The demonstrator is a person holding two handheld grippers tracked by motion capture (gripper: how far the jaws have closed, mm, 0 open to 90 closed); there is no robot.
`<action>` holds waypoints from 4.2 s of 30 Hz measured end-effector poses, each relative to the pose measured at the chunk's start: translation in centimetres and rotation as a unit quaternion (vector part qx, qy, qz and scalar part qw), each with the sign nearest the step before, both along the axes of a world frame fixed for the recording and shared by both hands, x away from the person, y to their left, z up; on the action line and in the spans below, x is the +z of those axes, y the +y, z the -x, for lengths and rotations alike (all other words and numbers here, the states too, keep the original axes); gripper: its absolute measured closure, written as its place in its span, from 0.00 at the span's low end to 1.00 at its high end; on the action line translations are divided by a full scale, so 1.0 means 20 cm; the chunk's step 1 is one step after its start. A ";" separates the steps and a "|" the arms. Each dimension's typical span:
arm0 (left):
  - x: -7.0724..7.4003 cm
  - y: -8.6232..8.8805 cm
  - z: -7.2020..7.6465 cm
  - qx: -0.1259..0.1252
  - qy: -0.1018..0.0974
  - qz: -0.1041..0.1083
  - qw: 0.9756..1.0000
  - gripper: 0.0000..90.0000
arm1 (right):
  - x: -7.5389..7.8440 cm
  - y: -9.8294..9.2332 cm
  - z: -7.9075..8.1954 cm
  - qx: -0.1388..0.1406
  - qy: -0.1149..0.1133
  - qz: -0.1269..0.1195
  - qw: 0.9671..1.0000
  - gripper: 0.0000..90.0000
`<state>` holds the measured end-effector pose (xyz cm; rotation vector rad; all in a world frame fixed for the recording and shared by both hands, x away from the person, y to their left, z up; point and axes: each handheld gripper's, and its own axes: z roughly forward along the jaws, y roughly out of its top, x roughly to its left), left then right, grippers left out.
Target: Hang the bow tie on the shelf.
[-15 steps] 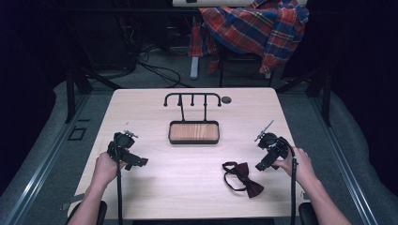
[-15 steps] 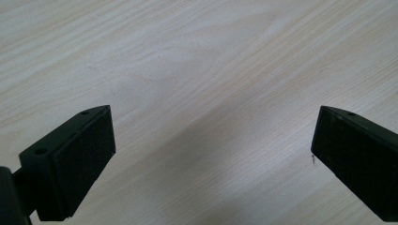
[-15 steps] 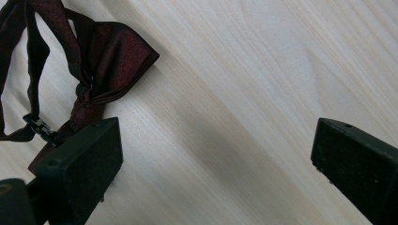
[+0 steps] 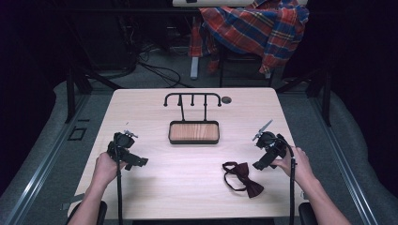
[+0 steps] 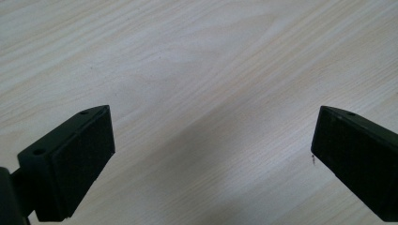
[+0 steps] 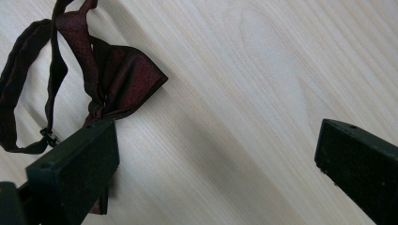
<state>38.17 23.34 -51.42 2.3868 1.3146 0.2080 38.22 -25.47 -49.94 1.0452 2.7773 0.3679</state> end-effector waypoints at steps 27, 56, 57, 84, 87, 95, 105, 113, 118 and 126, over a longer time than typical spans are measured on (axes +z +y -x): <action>0.00 -0.01 0.00 -0.003 -0.002 -0.003 1.000 0.00 | -0.02 0.26 0.05 0.133 0.015 -0.043 0.990 0.47; 0.00 0.00 0.00 -0.009 0.002 -0.010 1.000 0.00 | -0.18 0.38 0.04 0.126 0.034 0.070 0.989 0.97; 0.00 0.01 0.00 -0.006 0.003 -0.009 1.000 0.00 | -0.18 0.38 0.04 0.124 0.036 0.073 0.989 0.97; 0.01 -0.02 -0.01 -0.016 -0.006 -0.009 1.000 0.00 | 0.03 0.29 0.09 0.054 -0.087 0.051 0.993 0.98; 0.01 -0.02 -0.01 -0.016 -0.007 -0.010 1.000 0.00 | 0.05 0.29 0.08 0.049 -0.092 0.046 0.994 0.98; 0.00 -0.02 -0.01 -0.015 -0.004 -0.010 1.000 0.00 | 0.08 0.29 0.05 0.037 -0.108 0.029 0.993 0.98; 0.00 -0.02 0.00 -0.016 -0.006 -0.013 1.000 0.00 | 0.12 0.27 0.01 0.023 -0.117 0.015 0.993 0.98; 0.01 -0.03 0.00 -0.015 -0.006 -0.013 1.000 0.00 | 0.16 0.27 -0.02 0.022 -0.127 0.015 0.992 0.98; 0.01 -0.03 -0.01 -0.015 -0.006 -0.012 1.000 0.00 | 0.18 0.29 -0.04 0.022 -0.133 0.017 0.991 0.98; 0.01 -0.03 -0.01 -0.017 -0.007 -0.011 1.000 0.00 | 0.21 0.32 -0.07 0.021 -0.142 0.008 0.990 0.98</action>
